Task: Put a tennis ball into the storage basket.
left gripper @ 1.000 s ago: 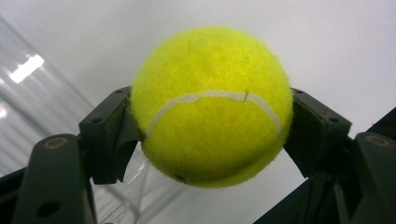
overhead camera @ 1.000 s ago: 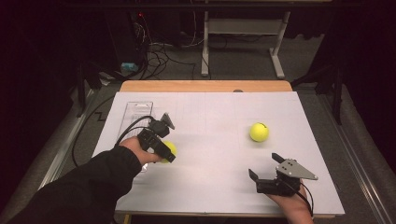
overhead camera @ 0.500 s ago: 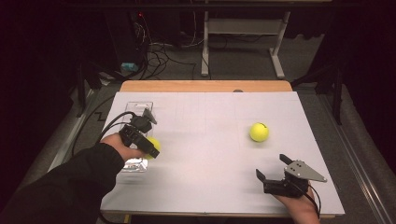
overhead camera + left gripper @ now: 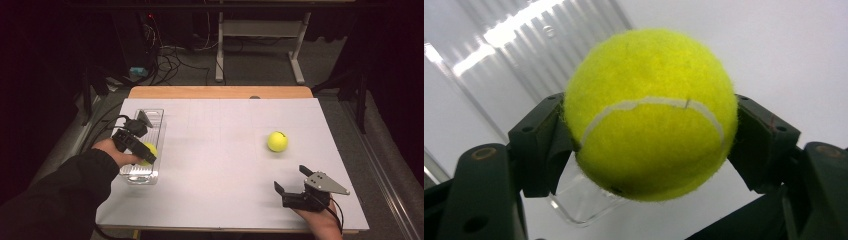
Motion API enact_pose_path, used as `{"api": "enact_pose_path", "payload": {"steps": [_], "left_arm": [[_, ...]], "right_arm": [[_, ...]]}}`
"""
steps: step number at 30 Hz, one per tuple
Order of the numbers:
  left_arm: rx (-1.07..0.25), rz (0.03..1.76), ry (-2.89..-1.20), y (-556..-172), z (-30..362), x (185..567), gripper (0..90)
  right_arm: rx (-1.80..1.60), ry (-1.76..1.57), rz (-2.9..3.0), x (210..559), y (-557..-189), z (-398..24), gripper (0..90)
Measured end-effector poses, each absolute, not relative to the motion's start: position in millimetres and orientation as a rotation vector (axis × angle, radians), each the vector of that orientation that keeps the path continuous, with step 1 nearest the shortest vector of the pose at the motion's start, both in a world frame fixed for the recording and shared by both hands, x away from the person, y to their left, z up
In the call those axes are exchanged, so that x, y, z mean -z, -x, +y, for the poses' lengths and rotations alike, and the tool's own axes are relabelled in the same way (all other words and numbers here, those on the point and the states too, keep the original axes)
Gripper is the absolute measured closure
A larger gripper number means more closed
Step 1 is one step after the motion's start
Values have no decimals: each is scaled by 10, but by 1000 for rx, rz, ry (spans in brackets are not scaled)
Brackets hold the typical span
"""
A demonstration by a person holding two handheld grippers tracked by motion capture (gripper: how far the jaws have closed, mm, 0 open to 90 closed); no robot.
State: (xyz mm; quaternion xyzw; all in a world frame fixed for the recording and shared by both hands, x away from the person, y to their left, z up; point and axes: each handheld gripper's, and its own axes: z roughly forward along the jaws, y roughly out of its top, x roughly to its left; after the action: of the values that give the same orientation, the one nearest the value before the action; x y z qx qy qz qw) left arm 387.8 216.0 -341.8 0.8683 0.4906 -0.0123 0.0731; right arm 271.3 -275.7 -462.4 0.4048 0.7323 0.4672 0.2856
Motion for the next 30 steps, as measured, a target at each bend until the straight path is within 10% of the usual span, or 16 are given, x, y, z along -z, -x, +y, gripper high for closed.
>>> {"api": "enact_pose_path", "payload": {"steps": [30], "left_arm": [[-9, 1603, -2577, -4480, 2282, 3518, 260]], "right_arm": [[-1256, -1077, 1964, 4622, -2720, -2763, 0]]}}
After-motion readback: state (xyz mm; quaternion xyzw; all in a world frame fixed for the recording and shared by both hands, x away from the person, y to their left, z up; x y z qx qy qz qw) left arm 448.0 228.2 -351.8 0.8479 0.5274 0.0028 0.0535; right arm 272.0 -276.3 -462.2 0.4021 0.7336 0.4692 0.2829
